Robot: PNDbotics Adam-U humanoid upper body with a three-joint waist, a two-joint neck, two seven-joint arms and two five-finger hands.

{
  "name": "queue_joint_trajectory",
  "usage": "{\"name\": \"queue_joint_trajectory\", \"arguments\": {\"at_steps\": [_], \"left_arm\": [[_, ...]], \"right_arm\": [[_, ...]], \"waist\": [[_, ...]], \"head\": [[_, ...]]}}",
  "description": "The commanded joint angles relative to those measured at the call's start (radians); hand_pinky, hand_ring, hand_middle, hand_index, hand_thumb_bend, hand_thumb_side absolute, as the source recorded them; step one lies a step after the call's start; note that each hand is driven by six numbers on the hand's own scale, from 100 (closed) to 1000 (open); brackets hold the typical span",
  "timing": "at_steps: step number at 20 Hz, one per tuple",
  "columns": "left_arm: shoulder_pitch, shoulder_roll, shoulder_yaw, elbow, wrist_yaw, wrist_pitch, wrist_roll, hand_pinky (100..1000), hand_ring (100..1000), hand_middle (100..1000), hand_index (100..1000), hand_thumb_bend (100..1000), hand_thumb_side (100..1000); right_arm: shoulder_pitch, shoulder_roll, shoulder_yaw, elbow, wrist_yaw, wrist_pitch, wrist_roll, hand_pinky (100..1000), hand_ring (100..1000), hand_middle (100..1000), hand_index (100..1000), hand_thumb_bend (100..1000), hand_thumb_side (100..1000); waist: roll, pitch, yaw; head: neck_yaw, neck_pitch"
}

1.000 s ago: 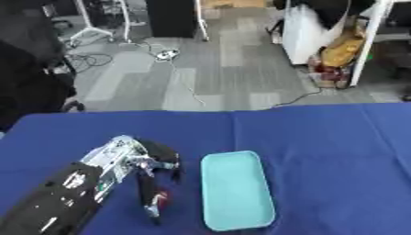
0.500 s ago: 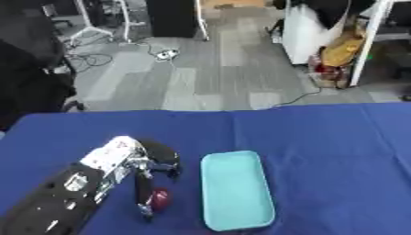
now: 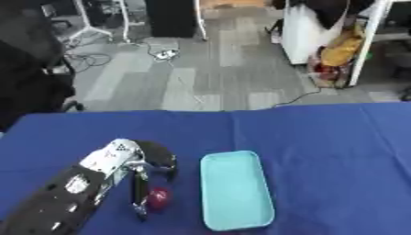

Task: Pick up objects on the table and place them in the box.

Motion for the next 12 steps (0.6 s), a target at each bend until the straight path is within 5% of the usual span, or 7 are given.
{"name": "queue_joint_trajectory", "arguments": {"at_steps": [1,7,12], "left_arm": [[-0.011,0.004,0.016,0.004,0.002,-0.004,0.023,100,242,424,687,790,355],[-0.010,-0.004,0.016,0.018,0.014,0.001,0.040,100,210,355,627,740,330],[-0.009,-0.005,0.020,0.029,0.034,0.019,0.048,100,144,244,481,641,306]], "right_arm": [[-0.018,-0.005,-0.005,-0.014,-0.002,0.003,-0.001,350,455,524,647,100,1000],[-0.020,-0.004,-0.004,-0.014,-0.003,0.004,0.000,350,455,524,646,100,1000],[-0.019,-0.004,-0.004,-0.014,-0.003,0.005,0.002,349,455,524,646,100,1000]], "waist": [[-0.003,-0.016,-0.002],[-0.003,-0.016,-0.004],[-0.003,-0.016,-0.003]], "head": [[0.003,-0.005],[0.002,-0.005],[0.000,-0.006]]}}
